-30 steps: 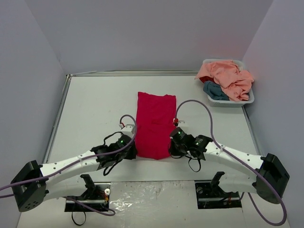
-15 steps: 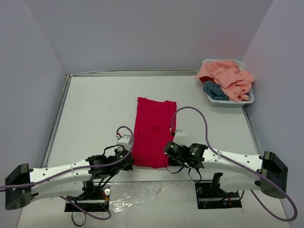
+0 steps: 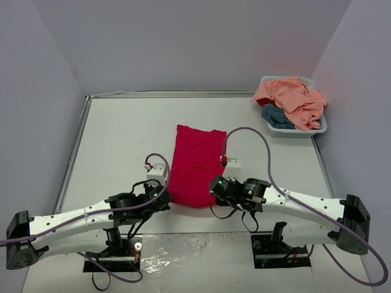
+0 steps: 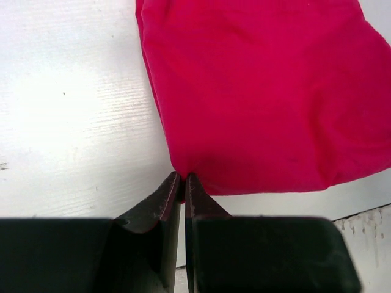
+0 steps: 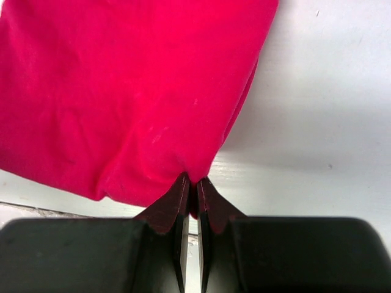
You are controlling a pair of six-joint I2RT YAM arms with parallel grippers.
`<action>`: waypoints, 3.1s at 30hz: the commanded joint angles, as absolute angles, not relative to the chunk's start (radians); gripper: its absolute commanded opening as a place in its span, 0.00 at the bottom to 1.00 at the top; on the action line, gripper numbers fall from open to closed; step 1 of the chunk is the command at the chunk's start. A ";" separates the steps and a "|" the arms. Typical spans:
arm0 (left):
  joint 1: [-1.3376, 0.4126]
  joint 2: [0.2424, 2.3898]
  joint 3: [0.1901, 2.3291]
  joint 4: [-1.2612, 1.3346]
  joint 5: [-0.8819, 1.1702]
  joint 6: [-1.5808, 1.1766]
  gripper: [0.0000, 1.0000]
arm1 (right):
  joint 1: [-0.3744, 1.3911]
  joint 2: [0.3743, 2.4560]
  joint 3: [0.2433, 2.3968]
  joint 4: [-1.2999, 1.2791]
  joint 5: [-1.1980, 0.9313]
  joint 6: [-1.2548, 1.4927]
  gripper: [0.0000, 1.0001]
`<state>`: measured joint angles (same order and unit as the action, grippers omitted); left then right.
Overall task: Fold and stack the t-shirts
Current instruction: Fold the long partially folded tshirt into a neat square
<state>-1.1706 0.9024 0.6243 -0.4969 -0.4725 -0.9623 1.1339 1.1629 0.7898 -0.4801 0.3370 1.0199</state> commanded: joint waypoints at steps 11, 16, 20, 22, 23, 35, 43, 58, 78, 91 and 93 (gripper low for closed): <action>-1.140 1.015 0.827 -0.620 -0.629 -0.917 0.02 | 1.135 1.132 0.933 -0.606 0.557 1.034 0.00; -1.040 1.029 0.838 -0.560 -0.577 -0.879 0.02 | 1.086 1.120 0.963 -0.615 0.577 0.990 0.00; -0.991 1.034 0.857 -0.532 -0.563 -0.838 0.02 | 1.043 1.137 0.985 -0.614 0.586 0.960 0.00; -0.970 1.049 0.874 -0.512 -0.558 -0.809 0.02 | 1.025 1.153 0.999 -0.614 0.583 0.939 0.00; -0.963 1.058 0.880 -0.506 -0.549 -0.799 0.02 | 1.006 1.166 1.003 -0.614 0.581 0.933 0.00; -0.887 1.187 0.972 -0.439 -0.503 -0.712 0.02 | 0.882 1.253 1.078 -0.588 0.569 0.810 0.00; -0.819 1.250 1.022 -0.408 -0.459 -0.667 0.03 | 0.810 1.321 1.109 -0.526 0.531 0.729 0.00; -0.738 1.374 1.114 -0.365 -0.397 -0.615 0.02 | 0.655 1.439 1.143 -0.408 0.442 0.601 0.00; -0.640 1.512 1.204 -0.316 -0.316 -0.583 0.02 | 0.532 1.606 1.230 -0.316 0.321 0.480 0.00; -0.598 1.626 1.282 -0.296 -0.282 -0.557 0.02 | 0.469 1.735 1.324 -0.275 0.265 0.408 0.00; -0.594 1.634 1.295 -0.293 -0.284 -0.554 0.02 | 0.465 1.755 1.331 -0.270 0.253 0.403 0.00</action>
